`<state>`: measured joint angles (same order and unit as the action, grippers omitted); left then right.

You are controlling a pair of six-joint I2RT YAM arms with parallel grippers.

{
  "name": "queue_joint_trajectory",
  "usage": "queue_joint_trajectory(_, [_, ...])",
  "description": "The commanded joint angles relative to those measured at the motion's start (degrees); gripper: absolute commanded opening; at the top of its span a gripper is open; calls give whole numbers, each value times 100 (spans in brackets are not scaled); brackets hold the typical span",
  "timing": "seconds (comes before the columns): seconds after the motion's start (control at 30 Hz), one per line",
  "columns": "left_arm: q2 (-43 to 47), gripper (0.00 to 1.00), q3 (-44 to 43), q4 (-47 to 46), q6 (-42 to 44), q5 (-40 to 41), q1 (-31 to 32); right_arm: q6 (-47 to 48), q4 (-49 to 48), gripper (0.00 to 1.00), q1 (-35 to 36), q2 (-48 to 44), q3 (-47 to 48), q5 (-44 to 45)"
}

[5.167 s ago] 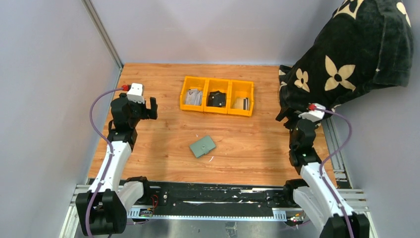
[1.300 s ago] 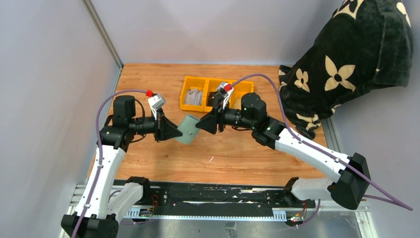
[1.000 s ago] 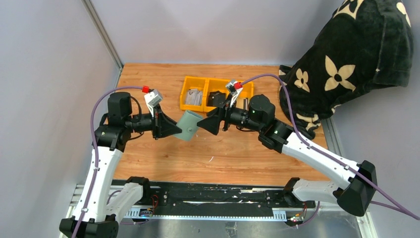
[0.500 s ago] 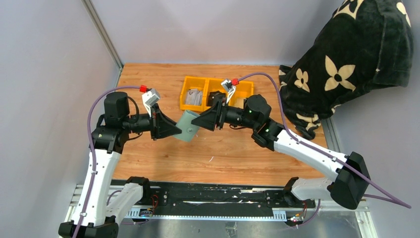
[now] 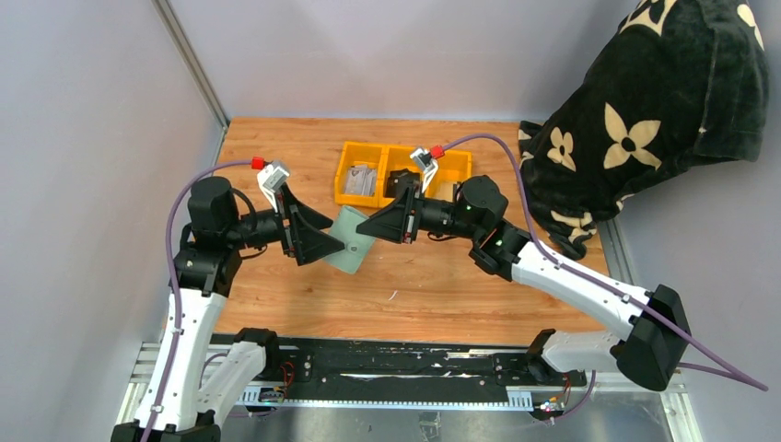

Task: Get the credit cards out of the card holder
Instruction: Open the card holder at the center of the board.

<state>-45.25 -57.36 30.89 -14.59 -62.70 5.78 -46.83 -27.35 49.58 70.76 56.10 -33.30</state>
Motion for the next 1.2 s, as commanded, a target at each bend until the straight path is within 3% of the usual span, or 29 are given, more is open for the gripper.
queue_joint_trajectory(0.0, [285, 96, 548, -1366, -1435, 87, 28, 322, -212, 0, 67, -421, 265, 193])
queue_joint_trajectory(0.1, [467, 91, 916, -1913, -2019, 75, 28, 432, -583, 0, 77, -628, 3, 573])
queue_joint_trajectory(0.27, [661, 79, 1074, -2001, -2210, 141, 28, 631, -674, 0, 125, -695, -86, 871])
queue_joint_trajectory(0.53, [670, 43, 1137, -2424, -2652, 334, 37, 763, -701, 0, 289, -474, 84, 916])
queue_joint_trajectory(0.83, [711, 25, 1148, -2469, -2676, 335, 46, 874, -718, 3, 450, -295, 170, 1135])
queue_joint_trajectory(0.9, [728, 18, 1127, -2403, -2555, 341, 46, 870, -509, 11, 462, -243, 256, 1188])
queue_joint_trajectory(1.03, [703, 5, 930, -1832, -1832, 546, 46, 971, 534, 53, 456, -250, 472, 1803])
queue_joint_trajectory(1.17, [722, 0, 560, -998, -870, 1762, 47, 947, 1782, 72, 541, -399, 652, 2759])
